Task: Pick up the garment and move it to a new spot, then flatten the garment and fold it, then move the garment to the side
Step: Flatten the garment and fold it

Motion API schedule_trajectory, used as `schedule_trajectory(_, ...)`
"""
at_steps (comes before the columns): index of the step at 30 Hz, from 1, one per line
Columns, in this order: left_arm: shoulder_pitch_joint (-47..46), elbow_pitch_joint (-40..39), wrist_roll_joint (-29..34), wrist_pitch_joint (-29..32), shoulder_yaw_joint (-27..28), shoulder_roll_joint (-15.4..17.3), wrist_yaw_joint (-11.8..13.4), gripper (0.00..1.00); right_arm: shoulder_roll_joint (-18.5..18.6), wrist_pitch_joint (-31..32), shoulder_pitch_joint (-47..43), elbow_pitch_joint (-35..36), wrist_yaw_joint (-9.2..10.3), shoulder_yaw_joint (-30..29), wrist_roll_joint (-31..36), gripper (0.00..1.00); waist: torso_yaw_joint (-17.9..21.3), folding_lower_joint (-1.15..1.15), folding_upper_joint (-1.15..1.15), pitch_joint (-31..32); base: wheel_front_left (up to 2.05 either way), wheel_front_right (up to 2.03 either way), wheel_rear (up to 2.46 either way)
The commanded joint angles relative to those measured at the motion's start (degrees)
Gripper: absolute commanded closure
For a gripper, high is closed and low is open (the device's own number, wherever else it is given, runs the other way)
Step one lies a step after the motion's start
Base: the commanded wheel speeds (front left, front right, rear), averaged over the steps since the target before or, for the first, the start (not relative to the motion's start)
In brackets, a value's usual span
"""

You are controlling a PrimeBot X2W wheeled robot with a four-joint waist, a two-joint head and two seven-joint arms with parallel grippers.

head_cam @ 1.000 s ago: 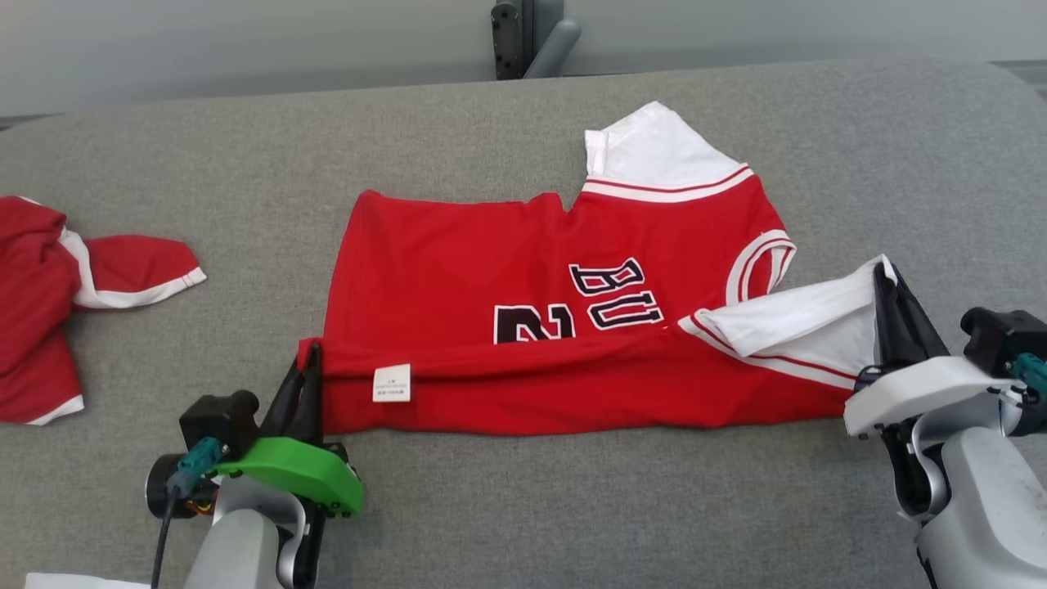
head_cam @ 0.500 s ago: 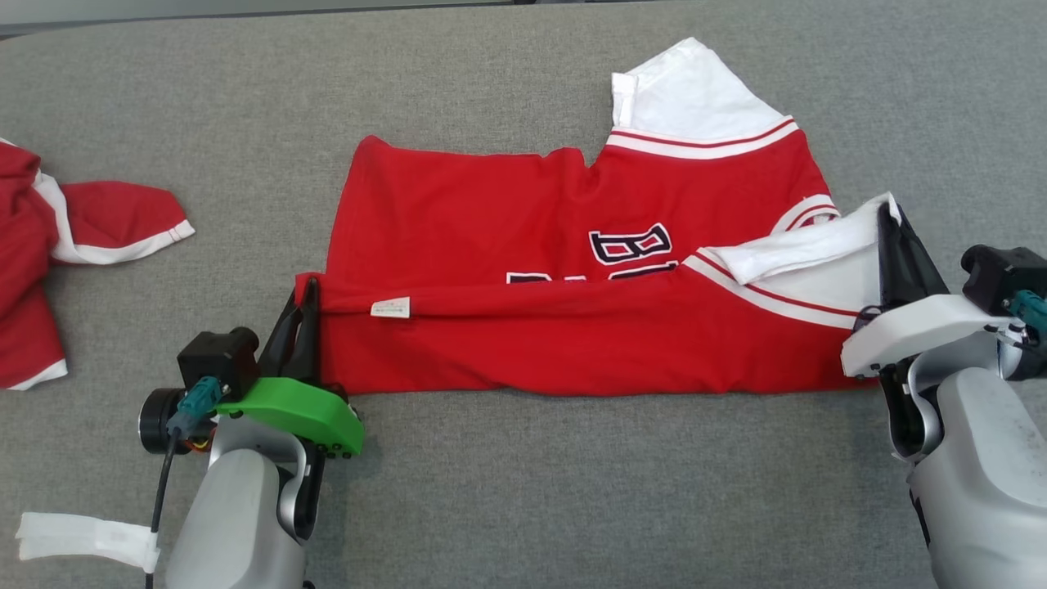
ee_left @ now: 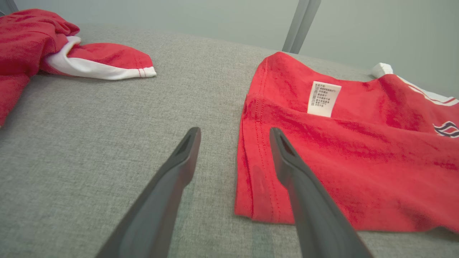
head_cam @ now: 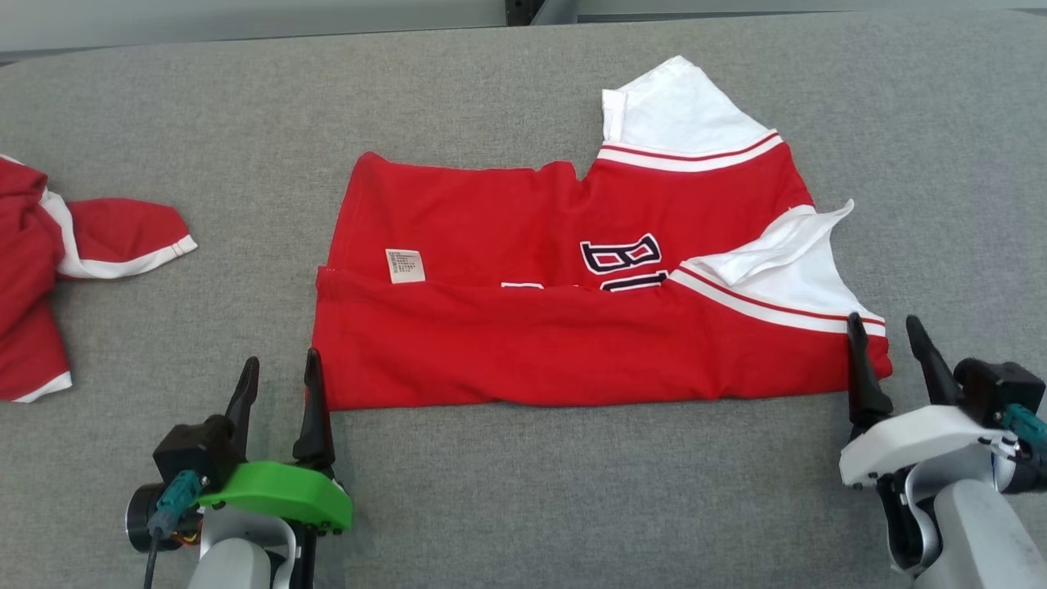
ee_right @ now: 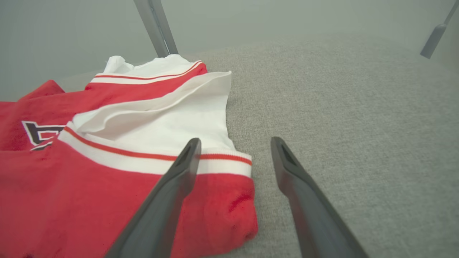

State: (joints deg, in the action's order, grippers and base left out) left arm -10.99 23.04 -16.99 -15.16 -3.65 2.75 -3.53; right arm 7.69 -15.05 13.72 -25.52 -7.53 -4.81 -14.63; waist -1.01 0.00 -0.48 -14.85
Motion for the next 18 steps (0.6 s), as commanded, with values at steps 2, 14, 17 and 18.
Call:
schedule_trajectory(2, 1.54, -0.14, 0.31, 0.02, 0.03, 0.28, 0.39, 0.0, -0.43, -0.16, -1.91, -0.47, 0.08, 0.22, -1.07, 0.0, 0.79, 0.0, 0.48, 1.08, 0.0, 0.0, 0.0)
schedule_trajectory(14, 1.76, 0.0, 0.87, 0.02, -1.69, 0.29, 0.56, 0.0, -1.05, -0.16, -1.54, -5.95, 0.08, 1.03, -4.05, 0.0, 0.06, 0.0, 0.48, 1.3, 0.0, 0.0, 0.0)
schedule_trajectory(17, 1.68, -0.16, 1.23, 0.03, -1.34, 0.28, 0.1, 0.0, -0.61, -0.17, -1.1, -5.49, 0.08, 1.44, -3.55, 0.02, -0.26, 0.0, 0.48, 1.23, 0.0, 0.0, 0.0)
schedule_trajectory(18, 1.76, -0.21, 1.24, 0.02, -1.24, 0.28, -0.04, 0.0, -0.54, -0.16, -1.1, -5.34, 0.08, 1.5, -3.43, 0.27, -0.32, 0.0, 0.48, 1.26, 0.0, 0.0, 0.0)
